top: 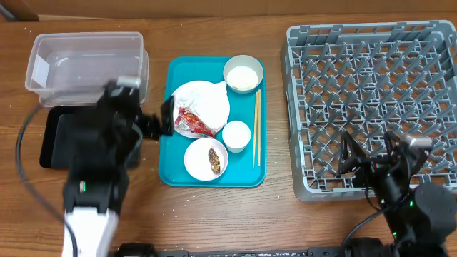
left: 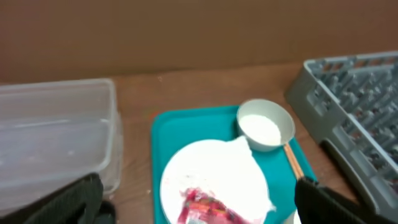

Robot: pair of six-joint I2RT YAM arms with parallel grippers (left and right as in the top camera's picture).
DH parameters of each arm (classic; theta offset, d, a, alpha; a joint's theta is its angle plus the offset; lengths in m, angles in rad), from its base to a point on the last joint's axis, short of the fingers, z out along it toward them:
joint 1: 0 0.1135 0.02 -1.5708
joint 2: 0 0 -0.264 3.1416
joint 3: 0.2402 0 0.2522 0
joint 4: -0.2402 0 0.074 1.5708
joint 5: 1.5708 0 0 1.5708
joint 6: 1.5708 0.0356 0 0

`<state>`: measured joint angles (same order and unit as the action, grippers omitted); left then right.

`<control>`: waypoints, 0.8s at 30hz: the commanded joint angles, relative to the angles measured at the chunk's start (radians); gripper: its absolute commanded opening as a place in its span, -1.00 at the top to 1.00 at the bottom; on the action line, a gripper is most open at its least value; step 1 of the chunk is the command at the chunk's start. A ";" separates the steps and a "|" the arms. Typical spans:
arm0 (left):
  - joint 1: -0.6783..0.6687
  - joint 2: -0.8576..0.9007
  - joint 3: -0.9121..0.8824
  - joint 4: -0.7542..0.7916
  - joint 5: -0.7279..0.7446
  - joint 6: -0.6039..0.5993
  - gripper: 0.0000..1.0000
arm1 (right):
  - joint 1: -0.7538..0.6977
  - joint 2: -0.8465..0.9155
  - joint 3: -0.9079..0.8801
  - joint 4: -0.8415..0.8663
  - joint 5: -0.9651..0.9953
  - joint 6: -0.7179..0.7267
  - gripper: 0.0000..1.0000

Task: Sort waste into correct bins and load items into the dishwasher
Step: 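Reach left gripper to the plate and grasp tissue and red wrapper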

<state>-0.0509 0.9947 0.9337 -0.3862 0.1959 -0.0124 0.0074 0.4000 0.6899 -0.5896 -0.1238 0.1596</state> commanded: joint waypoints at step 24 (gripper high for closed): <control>-0.159 0.888 0.672 -0.535 -0.125 -0.449 -1.00 | 0.005 0.299 0.155 -0.119 -0.058 -0.011 -1.00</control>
<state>-0.2100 1.8584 1.5833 -0.9150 0.1173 -0.2523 0.0074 0.7006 0.8192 -0.7113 -0.1757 0.1562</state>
